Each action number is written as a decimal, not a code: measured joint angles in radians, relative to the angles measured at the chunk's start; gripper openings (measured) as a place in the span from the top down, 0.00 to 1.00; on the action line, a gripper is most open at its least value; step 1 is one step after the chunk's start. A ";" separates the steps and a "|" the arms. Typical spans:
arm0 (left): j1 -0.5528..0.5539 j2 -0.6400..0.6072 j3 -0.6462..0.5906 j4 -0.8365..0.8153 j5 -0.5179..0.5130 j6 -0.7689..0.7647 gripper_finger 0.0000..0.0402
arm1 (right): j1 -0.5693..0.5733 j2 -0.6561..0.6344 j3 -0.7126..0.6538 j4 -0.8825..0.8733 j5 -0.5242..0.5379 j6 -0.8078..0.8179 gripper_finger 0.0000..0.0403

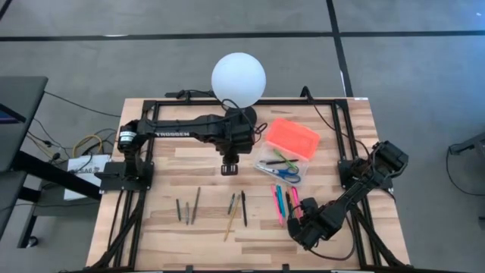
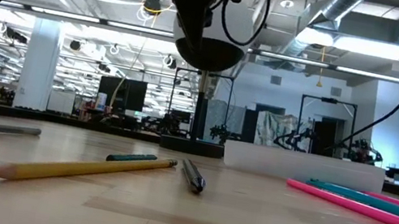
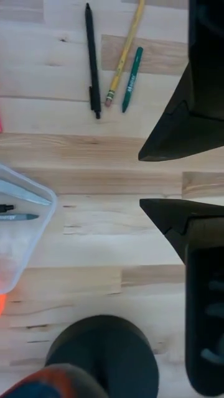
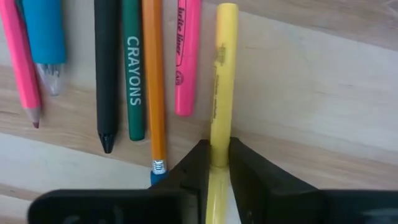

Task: Pick & place school supplies into a supply box
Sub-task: Put the yellow pen into the orange supply box

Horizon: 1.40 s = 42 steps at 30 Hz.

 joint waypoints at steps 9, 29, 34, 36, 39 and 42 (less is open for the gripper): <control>-0.016 0.000 0.000 -0.046 -0.003 -0.022 0.75 | -0.001 0.002 0.000 -0.008 -0.011 -0.024 0.96; -0.017 0.002 0.000 -0.060 -0.006 -0.044 0.74 | 0.016 -0.176 -0.006 -0.159 0.040 -0.081 0.97; -0.019 0.002 -0.015 -0.100 -0.010 -0.064 0.74 | -0.016 -0.257 -0.005 -0.221 0.138 -0.169 0.97; -0.022 0.002 -0.031 -0.111 -0.010 -0.079 0.74 | -0.046 -0.288 -0.005 -0.247 0.163 -0.242 0.97; -0.033 -0.003 -0.055 -0.121 -0.012 -0.100 0.74 | -0.104 -0.324 -0.004 -0.271 0.193 -0.390 0.97; -0.052 -0.003 -0.076 -0.119 -0.021 -0.121 0.74 | -0.178 -0.355 -0.004 -0.286 0.223 -0.552 0.97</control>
